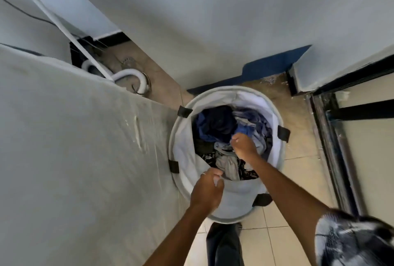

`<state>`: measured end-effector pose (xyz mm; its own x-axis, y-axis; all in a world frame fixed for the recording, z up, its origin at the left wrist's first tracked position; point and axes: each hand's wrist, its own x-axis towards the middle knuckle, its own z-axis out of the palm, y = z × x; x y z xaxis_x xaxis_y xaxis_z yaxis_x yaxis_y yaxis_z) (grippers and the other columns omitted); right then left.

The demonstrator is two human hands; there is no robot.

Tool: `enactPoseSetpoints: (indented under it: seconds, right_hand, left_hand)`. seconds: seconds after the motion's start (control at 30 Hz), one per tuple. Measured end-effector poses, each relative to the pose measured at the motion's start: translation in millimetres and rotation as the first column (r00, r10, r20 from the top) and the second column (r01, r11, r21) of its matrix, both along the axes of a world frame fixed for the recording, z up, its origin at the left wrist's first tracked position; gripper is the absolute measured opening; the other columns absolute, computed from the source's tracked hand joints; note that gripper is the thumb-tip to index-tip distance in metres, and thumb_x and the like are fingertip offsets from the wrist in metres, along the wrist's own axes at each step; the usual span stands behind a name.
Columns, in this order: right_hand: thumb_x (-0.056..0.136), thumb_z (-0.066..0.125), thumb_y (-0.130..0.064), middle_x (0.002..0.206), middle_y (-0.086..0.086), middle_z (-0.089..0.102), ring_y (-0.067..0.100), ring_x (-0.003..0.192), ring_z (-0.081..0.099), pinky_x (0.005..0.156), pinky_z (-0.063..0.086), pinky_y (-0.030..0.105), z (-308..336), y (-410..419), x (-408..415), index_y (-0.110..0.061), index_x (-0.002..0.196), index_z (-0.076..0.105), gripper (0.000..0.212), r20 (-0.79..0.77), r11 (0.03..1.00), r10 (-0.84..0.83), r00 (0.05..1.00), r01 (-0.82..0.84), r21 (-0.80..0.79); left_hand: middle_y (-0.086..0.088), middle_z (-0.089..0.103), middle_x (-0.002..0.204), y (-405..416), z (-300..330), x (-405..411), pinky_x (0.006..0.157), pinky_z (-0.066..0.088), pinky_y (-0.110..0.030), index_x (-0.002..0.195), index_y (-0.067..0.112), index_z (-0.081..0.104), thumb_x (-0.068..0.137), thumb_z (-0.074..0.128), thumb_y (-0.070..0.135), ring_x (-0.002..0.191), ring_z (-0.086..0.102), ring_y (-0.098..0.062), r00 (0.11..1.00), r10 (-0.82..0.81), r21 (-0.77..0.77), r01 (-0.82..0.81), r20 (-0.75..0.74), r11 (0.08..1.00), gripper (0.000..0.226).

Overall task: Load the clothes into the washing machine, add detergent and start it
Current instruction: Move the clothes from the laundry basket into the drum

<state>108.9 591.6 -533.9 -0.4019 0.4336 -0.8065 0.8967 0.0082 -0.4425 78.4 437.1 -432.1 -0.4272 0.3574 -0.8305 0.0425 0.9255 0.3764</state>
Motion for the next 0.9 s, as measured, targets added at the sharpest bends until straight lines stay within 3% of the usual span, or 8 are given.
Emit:
enactPoseSetpoints:
  seconds: [0.07,0.2,0.3,0.4,0.47,0.63,0.77,0.9]
  right_hand:
    - [0.094,0.051,-0.016,0.082,0.018,0.052,0.031,0.083,0.056,0.068,0.039,0.036,-25.0,4.2,-21.3,-0.003,0.085,0.051,0.016,-0.014,0.998,-0.059,0.998,0.059,-0.010]
    - [0.087,0.065,-0.027,0.129,0.020,0.055,0.035,0.119,0.053,0.094,0.047,0.043,-77.1,6.8,-45.3,0.003,0.131,0.045,0.057,-0.025,0.984,-0.180,0.983,0.180,-0.007]
    - [0.089,0.060,-0.013,0.100,0.023,0.064,0.035,0.102,0.060,0.073,0.047,0.037,-97.8,-1.4,-44.5,0.004,0.102,0.060,0.022,0.028,0.975,-0.207,0.978,0.204,0.091]
    - [0.086,0.054,-0.007,0.086,0.019,0.059,0.035,0.095,0.059,0.071,0.042,0.037,-77.6,-22.8,-34.3,-0.004,0.090,0.060,0.008,-0.025,0.978,-0.191,0.981,0.192,0.082]
    - [0.084,0.055,-0.010,0.072,0.010,0.049,0.029,0.079,0.054,0.065,0.033,0.032,-46.4,-41.1,-20.0,-0.016,0.069,0.044,0.020,-0.087,0.984,-0.148,0.985,0.155,0.085]
    - [0.083,0.057,-0.009,0.054,0.000,0.030,0.017,0.051,0.033,0.051,0.019,0.034,57.5,-73.8,22.1,-0.019,0.062,0.029,0.037,-0.253,0.981,-0.131,0.959,0.161,0.103]
    - [0.084,0.057,-0.005,0.052,-0.001,0.032,0.021,0.054,0.037,0.054,0.021,0.033,149.1,-69.0,37.0,-0.017,0.059,0.032,0.037,-0.313,0.963,-0.196,0.929,0.243,0.120]
    - [0.085,0.055,-0.006,0.054,0.004,0.031,0.022,0.054,0.034,0.057,0.022,0.032,241.3,-53.9,39.2,-0.011,0.060,0.033,0.033,-0.374,0.968,-0.124,0.919,0.195,0.157]
  left_hand:
    - [-0.002,0.059,0.119,-6.9,-20.0,-5.9,0.094,0.047,-0.032,0.118,0.022,0.056,0.095,0.047,0.021,0.107,0.059,-0.019,1.000,0.000,0.001,0.000,-0.007,1.000,0.025]
    - [-0.001,0.059,0.119,-27.2,-52.0,-14.1,0.094,0.046,-0.028,0.118,0.022,0.056,0.094,0.048,0.019,0.106,0.059,-0.019,0.998,0.062,-0.056,-0.063,-0.029,0.996,0.025]
    - [-0.001,0.059,0.120,-40.6,-62.4,-15.3,0.093,0.046,-0.029,0.119,0.021,0.056,0.094,0.048,0.019,0.106,0.060,-0.020,0.997,0.063,-0.094,-0.066,-0.035,0.993,0.026]
    - [0.001,0.058,0.120,-46.8,-57.0,-13.3,0.092,0.045,-0.029,0.120,0.022,0.055,0.094,0.047,0.019,0.107,0.059,-0.019,0.999,0.039,-0.116,-0.043,-0.034,0.992,0.027]
    - [0.002,0.057,0.120,-45.2,-41.2,-9.8,0.092,0.044,-0.028,0.120,0.023,0.054,0.094,0.047,0.020,0.107,0.058,-0.018,0.998,0.050,-0.119,-0.053,-0.027,0.991,0.027]
    - [-0.003,0.062,0.118,-16.9,23.2,-3.1,0.084,0.042,-0.024,0.119,0.018,0.056,0.093,0.048,0.017,0.102,0.058,-0.019,0.982,0.187,0.009,-0.187,-0.035,0.982,0.027]
    - [0.000,0.062,0.117,4.1,89.2,-1.3,0.076,0.037,-0.018,0.121,0.018,0.056,0.093,0.047,0.013,0.095,0.054,-0.009,0.979,0.195,0.155,-0.183,-0.067,0.971,0.030]
    - [-0.004,0.060,0.120,1.3,147.2,3.4,0.079,0.038,-0.019,0.122,0.012,0.053,0.093,0.051,0.013,0.103,0.056,-0.013,0.979,0.192,0.222,-0.171,-0.074,0.960,0.029]
